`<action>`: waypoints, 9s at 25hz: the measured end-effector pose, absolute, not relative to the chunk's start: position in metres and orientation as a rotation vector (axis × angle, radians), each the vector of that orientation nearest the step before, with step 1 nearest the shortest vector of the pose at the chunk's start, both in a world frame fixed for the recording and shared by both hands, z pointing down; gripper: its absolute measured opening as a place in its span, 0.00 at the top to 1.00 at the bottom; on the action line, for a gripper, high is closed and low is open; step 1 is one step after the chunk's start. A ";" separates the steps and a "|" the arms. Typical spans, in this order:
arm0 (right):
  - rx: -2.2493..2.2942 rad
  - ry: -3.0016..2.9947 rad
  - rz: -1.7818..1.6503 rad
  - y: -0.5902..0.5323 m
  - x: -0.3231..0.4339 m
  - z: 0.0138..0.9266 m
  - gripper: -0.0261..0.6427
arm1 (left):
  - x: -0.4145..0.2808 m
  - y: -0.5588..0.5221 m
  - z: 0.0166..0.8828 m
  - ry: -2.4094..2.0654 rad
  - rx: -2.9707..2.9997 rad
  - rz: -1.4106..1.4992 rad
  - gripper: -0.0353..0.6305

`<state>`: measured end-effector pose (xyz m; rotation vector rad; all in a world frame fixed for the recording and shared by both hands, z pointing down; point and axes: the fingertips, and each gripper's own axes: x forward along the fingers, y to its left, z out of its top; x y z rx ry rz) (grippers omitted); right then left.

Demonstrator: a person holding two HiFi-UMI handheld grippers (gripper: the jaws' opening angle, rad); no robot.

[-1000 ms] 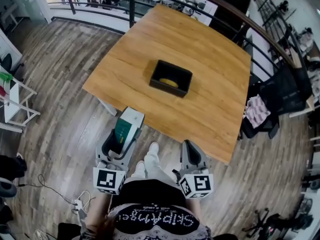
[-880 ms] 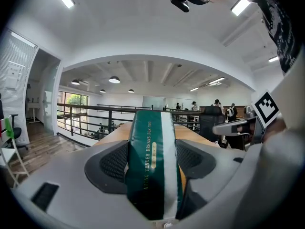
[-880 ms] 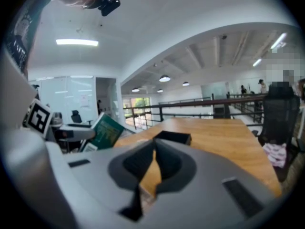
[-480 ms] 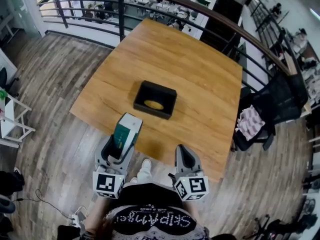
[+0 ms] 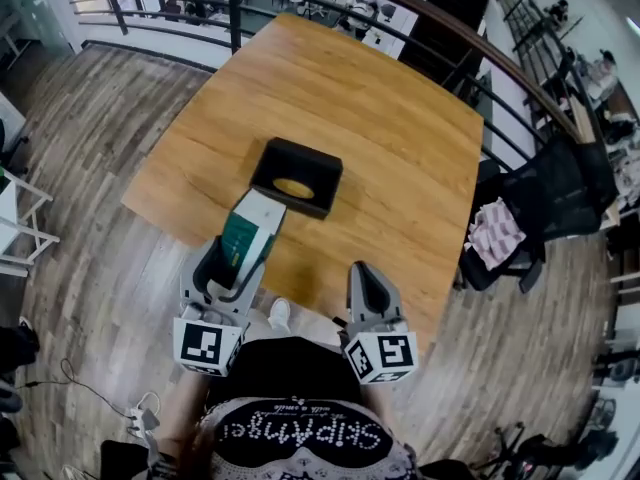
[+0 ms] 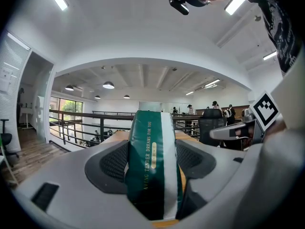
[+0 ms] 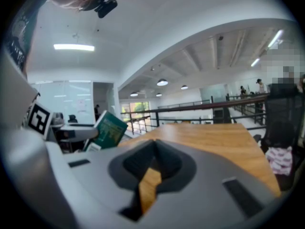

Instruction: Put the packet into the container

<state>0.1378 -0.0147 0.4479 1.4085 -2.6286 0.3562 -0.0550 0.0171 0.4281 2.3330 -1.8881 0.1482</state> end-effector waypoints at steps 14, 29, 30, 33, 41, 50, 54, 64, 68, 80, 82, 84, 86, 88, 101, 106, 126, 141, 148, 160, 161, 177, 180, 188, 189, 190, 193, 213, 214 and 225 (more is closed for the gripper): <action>1.359 -2.650 0.392 -0.042 0.115 0.455 0.90 | -0.070 0.003 0.433 -1.927 2.274 0.113 0.44; 1.545 -2.537 0.443 -0.068 0.072 0.464 0.91 | -0.130 -0.048 0.434 -1.794 2.365 0.112 0.44; 1.561 -2.527 0.451 -0.070 0.069 0.465 0.91 | -0.134 -0.053 0.434 -1.782 2.372 0.116 0.44; 1.603 -2.497 0.472 -0.076 0.062 0.468 0.91 | -0.144 -0.067 0.433 -1.747 2.400 0.125 0.44; 1.728 -2.441 0.482 -0.091 0.058 0.469 0.90 | -0.158 -0.102 0.428 -1.671 2.499 0.155 0.44; 1.742 -2.432 0.508 -0.096 0.059 0.471 0.90 | -0.155 -0.111 0.427 -1.648 2.507 0.177 0.44; 1.725 -2.433 0.499 -0.102 0.072 0.468 0.90 | -0.144 -0.116 0.431 -1.661 2.507 0.182 0.44; 1.696 -2.428 0.490 -0.120 0.103 0.464 0.90 | -0.120 -0.125 0.435 -1.688 2.453 0.177 0.44; 1.691 -2.431 0.488 -0.122 0.104 0.465 0.90 | -0.115 -0.127 0.434 -1.693 2.452 0.174 0.44; 1.726 -2.441 0.489 -0.117 0.102 0.463 0.90 | -0.119 -0.126 0.428 -1.682 2.498 0.189 0.44; 1.735 -2.440 0.482 -0.116 0.103 0.462 0.90 | -0.121 -0.127 0.426 -1.674 2.515 0.196 0.44; 1.738 -2.438 0.482 -0.116 0.104 0.461 0.91 | -0.124 -0.129 0.423 -1.673 2.530 0.207 0.44; 1.736 -2.437 0.485 -0.116 0.103 0.460 0.90 | -0.128 -0.131 0.421 -1.678 2.531 0.222 0.44; 1.731 -2.436 0.489 -0.115 0.101 0.460 0.91 | -0.130 -0.132 0.422 -1.669 2.528 0.245 0.44; 1.784 -2.387 0.503 -0.112 0.119 0.465 0.90 | -0.104 -0.154 0.422 -1.456 2.686 0.309 0.44; 1.812 -2.361 0.521 -0.111 0.126 0.466 0.90 | -0.092 -0.169 0.422 -1.380 2.741 0.342 0.44; 1.836 -2.353 0.529 -0.112 0.134 0.468 0.91 | -0.053 -0.177 0.449 -1.073 2.827 0.490 0.45; 1.859 -2.316 0.540 -0.107 0.141 0.469 0.90 | -0.037 -0.177 0.469 -0.963 2.851 0.541 0.45; 1.861 -2.313 0.543 -0.107 0.140 0.467 0.91 | -0.034 -0.177 0.483 -0.918 2.845 0.588 0.45; 1.873 -2.295 0.564 -0.109 0.146 0.472 0.91 | -0.022 -0.174 0.504 -0.831 2.850 0.678 0.45; 1.872 -2.298 0.564 -0.109 0.145 0.472 0.90 | -0.022 -0.174 0.504 -0.821 2.853 0.684 0.45; 1.867 -2.305 0.564 -0.117 0.146 0.472 0.91 | -0.004 -0.180 0.508 -0.676 2.921 0.875 0.45; 1.872 -2.304 0.570 -0.118 0.147 0.474 0.91 | -0.001 -0.179 0.517 -0.605 2.922 0.966 0.45; 1.870 -2.299 0.589 -0.121 0.149 0.478 0.91 | 0.005 -0.176 0.545 -0.373 2.873 1.155 0.45; 1.870 -2.298 0.590 -0.121 0.150 0.478 0.90 | 0.006 -0.177 0.548 -0.357 2.865 1.169 0.45; 1.871 -2.298 0.590 -0.121 0.150 0.478 0.91 | 0.007 -0.177 0.551 -0.342 2.857 1.183 0.45; 1.869 -2.293 0.589 -0.120 0.152 0.477 0.91 | 0.009 -0.176 0.559 -0.303 2.840 1.219 0.45; 1.864 -2.303 0.584 -0.121 0.152 0.480 0.91 | 0.014 -0.181 0.602 -0.248 2.781 1.349 0.45; 1.862 -2.302 0.586 -0.120 0.151 0.480 0.91 | 0.014 -0.181 0.604 -0.252 2.779 1.347 0.45; 1.856 -2.294 0.587 -0.119 0.147 0.476 0.90 | 0.014 -0.182 0.620 -0.250 2.768 1.366 0.45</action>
